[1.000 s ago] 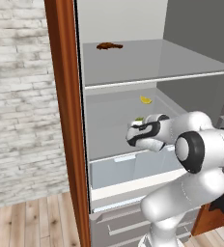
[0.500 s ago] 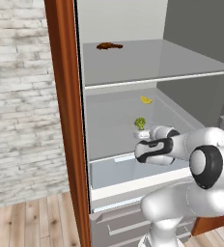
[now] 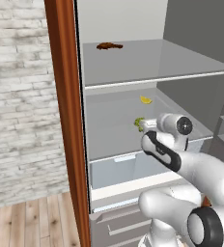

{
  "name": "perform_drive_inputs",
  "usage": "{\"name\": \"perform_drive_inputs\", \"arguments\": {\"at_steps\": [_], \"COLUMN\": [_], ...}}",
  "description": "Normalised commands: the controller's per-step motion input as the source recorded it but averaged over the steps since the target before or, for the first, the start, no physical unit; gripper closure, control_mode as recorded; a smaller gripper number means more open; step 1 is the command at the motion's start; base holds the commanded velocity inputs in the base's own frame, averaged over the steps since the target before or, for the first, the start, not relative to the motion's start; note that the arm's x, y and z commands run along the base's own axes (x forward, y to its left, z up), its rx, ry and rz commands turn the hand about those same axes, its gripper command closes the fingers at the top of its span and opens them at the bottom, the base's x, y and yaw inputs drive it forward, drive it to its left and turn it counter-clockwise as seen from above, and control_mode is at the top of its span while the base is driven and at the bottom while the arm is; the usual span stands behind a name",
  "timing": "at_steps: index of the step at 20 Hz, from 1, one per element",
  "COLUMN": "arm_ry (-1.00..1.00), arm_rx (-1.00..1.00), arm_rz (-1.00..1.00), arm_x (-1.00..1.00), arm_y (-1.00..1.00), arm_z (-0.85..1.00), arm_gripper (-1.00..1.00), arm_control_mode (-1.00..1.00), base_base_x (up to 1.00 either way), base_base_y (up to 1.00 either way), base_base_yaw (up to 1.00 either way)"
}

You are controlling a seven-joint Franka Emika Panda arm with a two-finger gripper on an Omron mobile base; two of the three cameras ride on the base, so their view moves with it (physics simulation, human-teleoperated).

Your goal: Transport the steak and broccoli to the fridge. Place the steak on the rack containing meat and place the broccoli on the rack containing the vegetable, ensuring meats and vegetables are on different racks.

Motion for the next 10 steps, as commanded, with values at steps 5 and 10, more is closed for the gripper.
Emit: {"name": "perform_drive_inputs", "arguments": {"at_steps": [5,10], "arm_ry": [0.2,0.18], "arm_rx": [0.0,-0.01], "arm_rz": [0.0,0.0], "arm_x": [-0.6,-0.84], "arm_y": [0.0,0.0], "arm_z": [0.57,0.45], "arm_gripper": [-1.0,-1.0], "arm_control_mode": [-1.0,-1.0], "base_base_x": [0.0,0.0], "base_base_y": [0.0,0.0], "base_base_yaw": [0.0,0.0]}}
